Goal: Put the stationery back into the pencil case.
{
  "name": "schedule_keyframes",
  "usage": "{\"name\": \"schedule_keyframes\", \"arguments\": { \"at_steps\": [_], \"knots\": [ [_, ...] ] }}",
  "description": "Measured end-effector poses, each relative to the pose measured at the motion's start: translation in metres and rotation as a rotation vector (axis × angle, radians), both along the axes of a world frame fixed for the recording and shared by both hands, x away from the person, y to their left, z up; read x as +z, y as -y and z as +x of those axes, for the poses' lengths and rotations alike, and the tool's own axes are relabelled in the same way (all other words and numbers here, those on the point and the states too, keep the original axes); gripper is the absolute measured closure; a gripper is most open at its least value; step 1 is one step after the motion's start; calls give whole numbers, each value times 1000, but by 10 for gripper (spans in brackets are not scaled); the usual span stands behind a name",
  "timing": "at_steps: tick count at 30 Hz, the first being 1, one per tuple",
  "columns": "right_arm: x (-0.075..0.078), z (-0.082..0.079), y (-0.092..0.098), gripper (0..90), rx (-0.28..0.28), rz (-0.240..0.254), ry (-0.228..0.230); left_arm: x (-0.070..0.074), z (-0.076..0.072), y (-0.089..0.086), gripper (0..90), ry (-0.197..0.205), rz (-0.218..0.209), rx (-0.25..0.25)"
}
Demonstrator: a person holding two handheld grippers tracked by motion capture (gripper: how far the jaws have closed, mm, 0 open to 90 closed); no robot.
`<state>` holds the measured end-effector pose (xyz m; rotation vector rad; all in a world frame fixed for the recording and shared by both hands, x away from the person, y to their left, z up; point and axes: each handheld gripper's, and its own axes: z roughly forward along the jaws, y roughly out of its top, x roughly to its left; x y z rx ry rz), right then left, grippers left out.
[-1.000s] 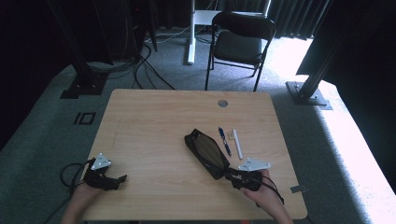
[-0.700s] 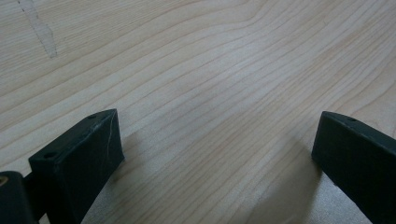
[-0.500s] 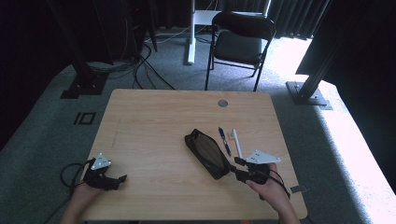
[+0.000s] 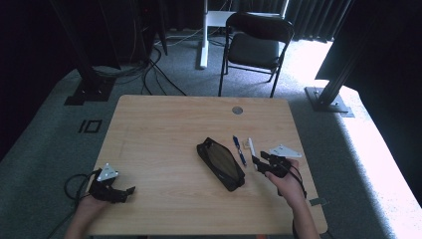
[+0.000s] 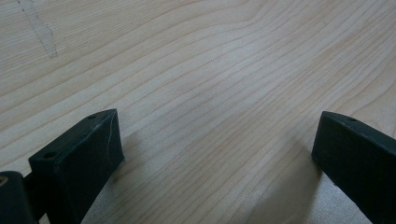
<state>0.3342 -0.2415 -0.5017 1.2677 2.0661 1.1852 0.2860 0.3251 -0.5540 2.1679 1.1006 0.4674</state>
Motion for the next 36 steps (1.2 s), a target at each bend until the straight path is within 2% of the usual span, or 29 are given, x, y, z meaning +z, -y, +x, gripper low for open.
{"name": "schedule_keyframes", "arguments": {
  "at_steps": [2, 5, 10, 17, 26, 32, 36],
  "knots": [
    [-4, 8, 0, 552, -21, -17, -5, 0, 0, 0, 21, 0, 0, 0],
    [-10, 20, 0, 551, -42, -5, -25, 0, 0, 0, 21, 0, 0, 0],
    [-24, 40, -1, 547, -81, -20, -62, 0, 0, 0, 20, 0, 0, 0],
    [-38, 58, -3, 571, -109, -46, -100, 0, 0, 0, 21, 0, 0, 0],
    [-48, 65, -4, 652, -139, -80, -144, 0, 0, 0, 21, 0, 0, 0],
    [-48, 70, -2, 688, -164, -105, -150, 0, 0, 0, 20, 0, 0, 0],
    [-49, 72, 0, 731, -218, -109, -147, 0, 0, 0, 20, 0, 0, 0]
  ]
}}
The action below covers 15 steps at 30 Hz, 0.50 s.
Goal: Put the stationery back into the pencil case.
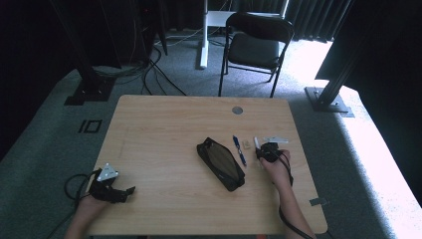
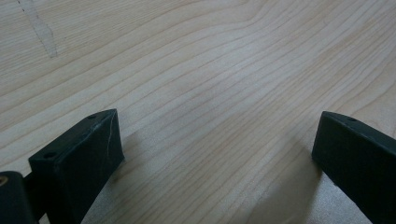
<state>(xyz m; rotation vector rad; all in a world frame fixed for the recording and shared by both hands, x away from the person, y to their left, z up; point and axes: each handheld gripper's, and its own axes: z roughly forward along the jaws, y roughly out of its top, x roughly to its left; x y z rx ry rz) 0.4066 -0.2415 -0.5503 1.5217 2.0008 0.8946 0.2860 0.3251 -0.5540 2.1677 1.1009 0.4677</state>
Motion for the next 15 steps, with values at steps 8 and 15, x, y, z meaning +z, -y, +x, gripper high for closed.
{"name": "schedule_keyframes", "arguments": {
  "at_steps": [8, 15],
  "knots": [
    [0, 4, 6, 784, -65, 54, -11, 0, 0, 0, 21, 0, 0, 5],
    [17, -1, 5, 784, -35, 105, -14, 0, 0, 0, 20, 0, 0, 5]
  ]
}}
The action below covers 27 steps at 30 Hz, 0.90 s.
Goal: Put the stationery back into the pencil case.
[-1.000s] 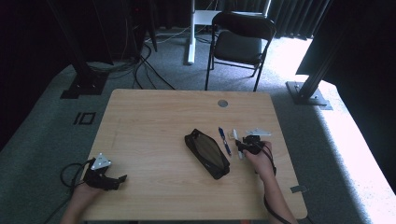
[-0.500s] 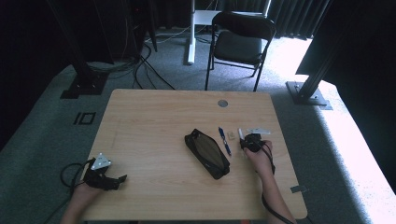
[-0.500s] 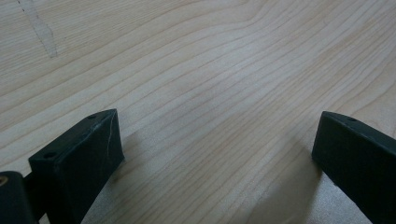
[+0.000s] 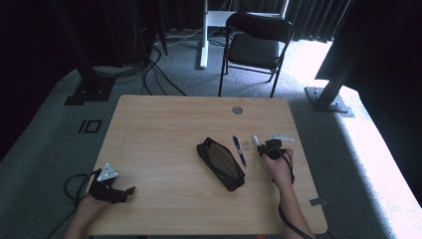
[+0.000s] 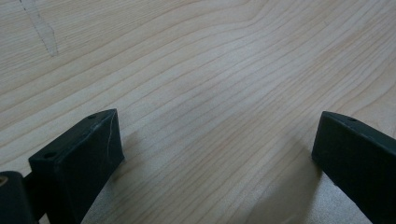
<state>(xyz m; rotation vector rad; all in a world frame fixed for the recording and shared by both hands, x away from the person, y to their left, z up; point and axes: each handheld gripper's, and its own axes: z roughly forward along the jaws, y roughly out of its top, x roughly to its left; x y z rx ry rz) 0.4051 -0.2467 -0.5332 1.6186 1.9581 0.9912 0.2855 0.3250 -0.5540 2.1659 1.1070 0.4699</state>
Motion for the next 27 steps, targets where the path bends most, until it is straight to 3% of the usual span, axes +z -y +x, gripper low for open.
{"name": "schedule_keyframes", "arguments": {
  "at_steps": [6, 7, 10, 15, 27],
  "knots": [
    [23, -5, -5, 784, 51, 39, 49, 0, 0, 0, 21, 0, 0, 0],
    [32, -6, -8, 784, 77, 63, 76, 0, 0, 0, 21, 0, 0, 0],
    [42, -7, -12, 784, 82, 79, 110, 0, 0, 0, 21, 0, -1, 0],
    [55, -11, -22, 784, 127, 79, 126, 0, 0, 0, 20, 0, 0, 0],
    [83, -26, -59, 784, 233, 138, 160, 0, 0, 0, 20, 0, 0, 0]
  ]
}}
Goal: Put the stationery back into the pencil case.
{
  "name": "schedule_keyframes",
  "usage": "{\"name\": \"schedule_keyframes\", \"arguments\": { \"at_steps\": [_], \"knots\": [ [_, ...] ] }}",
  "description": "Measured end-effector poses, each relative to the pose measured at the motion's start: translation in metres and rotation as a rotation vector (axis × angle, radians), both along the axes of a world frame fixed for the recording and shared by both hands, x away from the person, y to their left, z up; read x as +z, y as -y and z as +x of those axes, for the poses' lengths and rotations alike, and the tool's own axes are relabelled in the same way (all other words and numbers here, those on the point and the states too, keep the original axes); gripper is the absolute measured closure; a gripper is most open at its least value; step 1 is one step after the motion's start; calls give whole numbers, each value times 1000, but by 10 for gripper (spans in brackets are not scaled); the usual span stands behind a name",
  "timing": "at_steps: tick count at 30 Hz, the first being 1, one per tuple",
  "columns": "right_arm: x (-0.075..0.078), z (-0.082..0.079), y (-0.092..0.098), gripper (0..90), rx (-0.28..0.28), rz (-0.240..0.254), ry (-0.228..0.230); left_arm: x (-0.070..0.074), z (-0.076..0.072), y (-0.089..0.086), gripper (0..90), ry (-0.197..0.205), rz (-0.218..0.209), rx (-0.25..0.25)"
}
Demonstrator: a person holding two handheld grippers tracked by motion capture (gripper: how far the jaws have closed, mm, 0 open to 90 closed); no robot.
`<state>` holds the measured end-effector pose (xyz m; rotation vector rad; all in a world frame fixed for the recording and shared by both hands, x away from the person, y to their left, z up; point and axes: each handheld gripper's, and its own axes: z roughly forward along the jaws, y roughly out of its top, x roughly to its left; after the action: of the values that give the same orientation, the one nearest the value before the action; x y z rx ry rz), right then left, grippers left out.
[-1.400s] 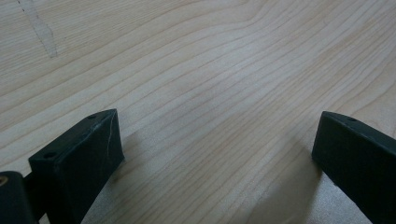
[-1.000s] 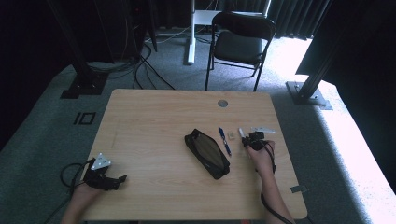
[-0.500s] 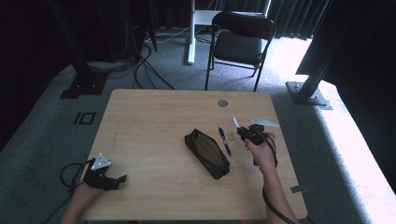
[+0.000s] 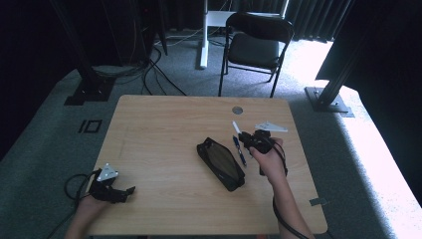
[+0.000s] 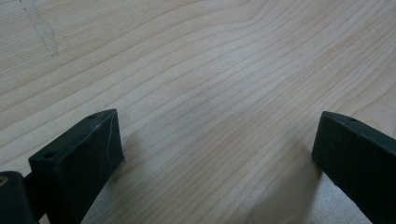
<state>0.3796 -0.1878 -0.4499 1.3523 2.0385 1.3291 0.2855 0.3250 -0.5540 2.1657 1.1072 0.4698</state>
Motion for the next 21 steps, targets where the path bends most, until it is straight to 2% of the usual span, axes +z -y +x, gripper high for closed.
{"name": "schedule_keyframes", "arguments": {
  "at_steps": [3, 9, 15, 21],
  "knots": [
    [5, -5, -11, 784, 43, 14, 6, 0, 0, 0, 20, 0, 0, 0],
    [9, -13, -30, 784, 100, 5, 19, 0, 0, 0, 21, 1, 0, 0],
    [0, -16, -48, 784, 145, -29, -11, 0, 0, 0, 21, 1, 1, 0],
    [-10, -17, -57, 784, 160, -49, -32, 0, 0, 0, 20, 0, 0, 0]
  ]
}}
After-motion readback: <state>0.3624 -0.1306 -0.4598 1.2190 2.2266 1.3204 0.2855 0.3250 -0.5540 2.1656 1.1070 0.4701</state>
